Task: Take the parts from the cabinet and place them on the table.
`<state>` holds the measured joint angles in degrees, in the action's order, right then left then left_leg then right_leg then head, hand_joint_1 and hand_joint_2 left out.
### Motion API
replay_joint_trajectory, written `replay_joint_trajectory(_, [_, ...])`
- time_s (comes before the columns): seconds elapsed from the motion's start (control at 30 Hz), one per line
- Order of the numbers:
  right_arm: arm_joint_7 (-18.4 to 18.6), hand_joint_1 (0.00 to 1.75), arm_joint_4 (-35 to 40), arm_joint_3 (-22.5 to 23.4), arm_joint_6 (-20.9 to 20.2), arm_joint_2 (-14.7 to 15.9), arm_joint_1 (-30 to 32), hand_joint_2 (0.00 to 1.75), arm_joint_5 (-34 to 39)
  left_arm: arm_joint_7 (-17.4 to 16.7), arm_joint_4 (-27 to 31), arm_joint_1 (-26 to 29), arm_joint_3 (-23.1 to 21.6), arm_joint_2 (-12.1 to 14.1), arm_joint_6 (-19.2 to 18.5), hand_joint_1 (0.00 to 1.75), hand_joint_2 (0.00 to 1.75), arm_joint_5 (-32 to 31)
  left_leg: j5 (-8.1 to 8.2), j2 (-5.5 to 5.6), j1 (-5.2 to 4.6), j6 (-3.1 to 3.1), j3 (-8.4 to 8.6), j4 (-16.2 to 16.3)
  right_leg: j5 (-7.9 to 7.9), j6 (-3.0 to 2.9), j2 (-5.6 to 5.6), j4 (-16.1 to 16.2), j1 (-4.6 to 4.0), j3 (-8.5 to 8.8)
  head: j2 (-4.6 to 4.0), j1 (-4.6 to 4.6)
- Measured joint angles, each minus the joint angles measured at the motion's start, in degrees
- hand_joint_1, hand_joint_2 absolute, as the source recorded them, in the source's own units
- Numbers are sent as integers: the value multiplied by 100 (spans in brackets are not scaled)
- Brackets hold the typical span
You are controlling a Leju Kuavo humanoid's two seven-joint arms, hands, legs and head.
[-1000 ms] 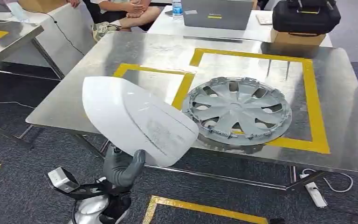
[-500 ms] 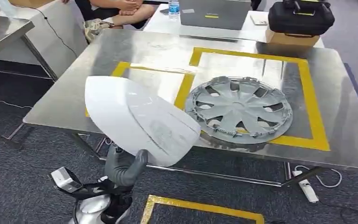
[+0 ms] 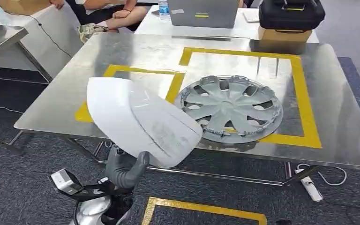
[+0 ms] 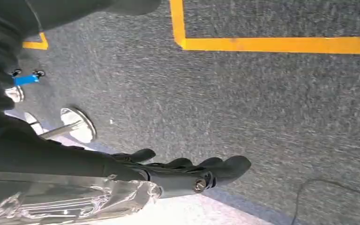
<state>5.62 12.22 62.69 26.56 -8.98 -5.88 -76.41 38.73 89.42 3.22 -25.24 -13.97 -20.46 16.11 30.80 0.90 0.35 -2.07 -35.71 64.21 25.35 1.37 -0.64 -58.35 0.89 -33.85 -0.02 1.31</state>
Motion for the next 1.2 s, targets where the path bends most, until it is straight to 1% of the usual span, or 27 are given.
replay_joint_trajectory(0.07, [0,0,0,0,0,0,18,175,2,0,-2,1,0,0,0,175,175,0,357,-4,0,-12,-466,926,4,-7,24,0,-9,-3,0,2])
replay_joint_trajectory(0.1, [0,0,0,0,0,0,25,175,0,0,-2,1,0,2,0,175,175,2,351,-5,0,-11,-564,1087,5,-7,29,-1,-10,-3,0,-4])
replay_joint_trajectory(0.17, [0,0,0,0,0,0,20,175,0,0,-2,1,0,2,0,175,175,0,-4,-7,0,15,-407,714,5,-4,23,-1,-10,2,0,2])
replay_joint_trajectory(0.23, [0,0,0,0,0,0,14,175,-2,0,-2,0,0,2,0,175,175,0,-500,-16,0,58,40,-187,10,16,16,-1,-8,17,0,0])
replay_joint_trajectory(0.27, [0,0,0,0,0,0,16,175,-2,0,-2,-4,0,0,0,175,175,0,-556,-38,-9,73,214,-554,24,61,11,-17,-48,9,0,0])
replay_joint_trajectory(0.3, [0,0,0,0,2,0,17,175,-2,0,-2,-16,-8,-4,13,175,175,0,-482,-27,0,99,263,-698,27,93,5,-48,-63,-29,0,13])
replay_joint_trajectory(0.4, [0,0,0,0,24,0,16,175,4,-41,-4,-10,-2,-11,246,175,175,-17,-505,-11,-25,181,232,-670,-3,186,19,10,-38,-12,0,-20])
replay_joint_trajectory(0.43, [2,0,2,0,48,0,16,175,24,-85,-4,-10,0,-22,346,175,175,-28,-525,-21,14,223,257,-696,40,216,19,-21,-30,-50,0,-4])
replay_joint_trajectory(0.47, [20,0,0,4,98,0,20,175,74,-127,-9,-11,0,-26,443,175,175,-63,-518,-37,16,247,262,-696,186,242,22,-224,-33,-120,0,-51])
replay_joint_trajectory(0.53, [53,0,-2,22,114,-4,19,175,131,-182,-13,-16,-22,-22,503,175,175,-151,-515,-66,7,281,260,-696,618,273,25,-1109,-24,-537,0,-76])
replay_joint_trajectory(0.57, [57,0,-2,39,116,-4,22,175,155,-195,-26,-22,-37,-15,536,175,175,-184,-510,-90,0,288,262,-695,768,281,24,-1538,-28,-748,0,-90])
replay_joint_trajectory(0.6, [72,0,-2,61,118,-2,25,175,181,-203,-44,-26,-55,-11,562,175,175,-190,-507,-108,-6,292,266,-695,810,286,24,-1793,-30,-886,0,-92])
replay_joint_trajectory(0.63, [96,0,-2,70,122,0,31,175,188,-214,-57,-29,-61,-11,601,175,175,-190,-505,-129,-7,291,273,-695,711,283,25,-1744,-30,-879,0,-94])
replay_joint_trajectory(0.67, [105,0,-2,72,122,2,39,175,188,-230,-66,-32,-66,-11,636,175,175,-190,-496,-159,-7,290,285,-695,493,270,31,-1432,-31,-740,0,-94])
replay_joint_trajectory(0.7, [109,0,-2,74,122,2,38,175,188,-240,-72,-35,-72,-11,654,175,175,-188,-482,-188,-6,281,305,-694,230,254,61,-932,-30,-493,0,-92])
replay_joint_trajectory(0.73, [112,0,0,76,122,4,32,175,188,-247,-77,-37,-77,-11,662,175,175,-188,-465,-222,-4,257,331,-694,2,249,168,-415,-30,-226,0,-96])
replay_joint_trajectory(0.77, [111,0,-2,79,122,2,19,175,188,-256,-77,-40,-79,-9,667,175,175,-188,-449,-239,-26,229,351,-693,6,256,432,-89,-50,-77,0,-96])
replay_joint_trajectory(0.8, [113,0,-2,79,122,2,-1,175,186,-264,-77,-45,-83,-2,669,175,175,-188,-426,-252,-86,196,337,-658,-8,181,385,-44,-61,-43,0,-92])
replay_joint_trajectory(0.9, [120,0,-2,83,120,2,0,175,186,-271,-81,-56,-107,2,680,175,175,-188,-435,-381,-76,139,355,-706,-20,91,226,-60,-82,-101,0,-83])
replay_joint_trajectory(0.93, [120,0,-2,85,120,2,0,175,184,-271,-81,-57,-107,2,689,175,175,-186,-397,-367,-69,86,351,-694,-46,47,177,-36,-45,-89,0,-83])
replay_joint_trajectory(0.97, [120,0,-2,87,120,4,4,175,184,-271,-81,-60,-107,7,691,175,175,-181,-293,-259,-63,54,321,-587,-54,24,138,-35,-35,-90,0,-70])
replay_joint_trajectory(1.0, [118,0,0,90,125,11,-1,175,181,-271,-81,-61,-107,9,693,175,175,-175,-71,-191,-57,34,176,-253,-55,-6,92,-35,-29,-95,0,-46])
replay_joint_trajectory(1.07, [105,0,-2,89,125,11,-7,175,175,-271,-83,-61,-107,17,702,175,175,-170,386,-148,-49,17,-308,750,-57,-27,13,-36,-31,-107,0,-42])
replay_joint_trajectory(1.1, [98,0,-2,90,125,11,6,175,166,-271,-87,-60,-105,22,710,175,175,-168,452,-138,-50,19,-487,1075,-57,-32,-15,-36,-33,-108,0,-39])
replay_joint_trajectory(1.13, [85,0,-2,90,122,11,17,175,155,-271,-94,-59,-107,22,715,175,175,-155,377,-137,-50,27,-522,1101,-57,-32,-46,-36,-32,-104,0,-42])
replay_joint_trajectory(1.17, [81,0,-2,90,118,11,19,175,142,-271,-98,-60,-107,22,721,175,175,-135,186,-137,-48,40,-456,911,-57,-31,-75,-36,-32,-102,0,-39])
replay_joint_trajectory(1.2, [79,0,-2,90,114,11,16,175,129,-275,-98,-60,-107,22,737,175,175,-127,-83,-137,-46,59,-279,508,-58,-28,-104,-37,-32,-98,0,-42])
